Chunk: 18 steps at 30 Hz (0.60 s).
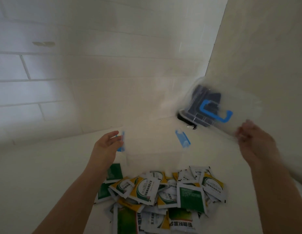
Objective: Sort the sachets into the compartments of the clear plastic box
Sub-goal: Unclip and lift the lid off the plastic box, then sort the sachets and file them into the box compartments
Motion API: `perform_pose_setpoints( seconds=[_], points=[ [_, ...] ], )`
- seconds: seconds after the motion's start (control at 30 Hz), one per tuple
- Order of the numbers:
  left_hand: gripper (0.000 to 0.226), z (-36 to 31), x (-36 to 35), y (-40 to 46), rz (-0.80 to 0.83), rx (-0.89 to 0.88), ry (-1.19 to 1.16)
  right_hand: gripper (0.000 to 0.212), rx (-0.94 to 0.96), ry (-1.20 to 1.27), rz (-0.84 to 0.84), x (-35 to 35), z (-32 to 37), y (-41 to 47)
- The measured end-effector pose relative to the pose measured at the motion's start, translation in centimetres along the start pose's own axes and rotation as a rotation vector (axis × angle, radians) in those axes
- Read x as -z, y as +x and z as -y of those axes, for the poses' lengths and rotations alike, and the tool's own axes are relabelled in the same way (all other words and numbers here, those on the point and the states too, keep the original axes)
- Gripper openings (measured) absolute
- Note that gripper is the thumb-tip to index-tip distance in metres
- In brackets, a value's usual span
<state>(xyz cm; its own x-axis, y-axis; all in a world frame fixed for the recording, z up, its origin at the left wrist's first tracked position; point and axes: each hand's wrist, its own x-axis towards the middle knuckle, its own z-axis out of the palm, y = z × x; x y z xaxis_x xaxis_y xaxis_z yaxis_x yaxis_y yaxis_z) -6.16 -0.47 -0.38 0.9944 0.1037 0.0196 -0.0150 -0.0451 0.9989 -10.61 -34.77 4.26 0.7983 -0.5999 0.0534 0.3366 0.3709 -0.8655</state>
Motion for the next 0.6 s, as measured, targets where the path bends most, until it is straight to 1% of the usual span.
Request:
perform_pose_setpoints(
  seconds=[0.03,0.1,0.2,0.23,0.27,0.33,0.4,0.5,0.57,0.6],
  points=[
    [0.034,0.0,0.1,0.1,-0.009,-0.003,0.005,0.024,0.052,-0.069,0.021,0.8,0.4,-0.1],
    [0.034,-0.1,0.1,0.3,-0.019,-0.018,0.011,0.024,0.149,-0.314,0.043,2.5,0.4,-0.2],
    [0.032,0.1,0.1,0.4,-0.023,-0.065,0.068,0.020,0.319,-0.812,0.021,4.1,-0.8,-0.9],
    [0.031,0.3,0.0,0.4,-0.019,-0.079,0.084,0.020,0.402,-0.985,0.047,4.6,-1.5,-1.1],
    [0.031,0.6,0.0,0.3,-0.023,-0.092,0.093,0.021,0.480,-1.146,0.111,5.1,-2.3,-1.3],
    [0.031,1.1,0.1,0.0,-0.051,-0.113,0.112,0.024,0.563,-1.379,0.249,5.8,-4.0,-1.2],
    [0.033,1.5,0.4,-0.7,-0.084,-0.115,0.155,0.027,0.568,-1.529,0.330,6.2,-5.6,-0.8],
    [0.033,2.4,1.2,-2.0,-0.109,-0.094,0.217,0.033,0.509,-1.715,0.418,6.3,-7.6,-0.6],
    [0.026,3.4,1.8,-3.1,-0.065,-0.086,0.317,0.035,0.430,-1.789,0.504,6.3,-8.1,-0.8],
    [0.021,3.9,2.0,-3.7,-0.029,-0.089,0.378,0.035,0.412,-1.798,0.521,6.2,-8.2,-1.1]
  ],
)
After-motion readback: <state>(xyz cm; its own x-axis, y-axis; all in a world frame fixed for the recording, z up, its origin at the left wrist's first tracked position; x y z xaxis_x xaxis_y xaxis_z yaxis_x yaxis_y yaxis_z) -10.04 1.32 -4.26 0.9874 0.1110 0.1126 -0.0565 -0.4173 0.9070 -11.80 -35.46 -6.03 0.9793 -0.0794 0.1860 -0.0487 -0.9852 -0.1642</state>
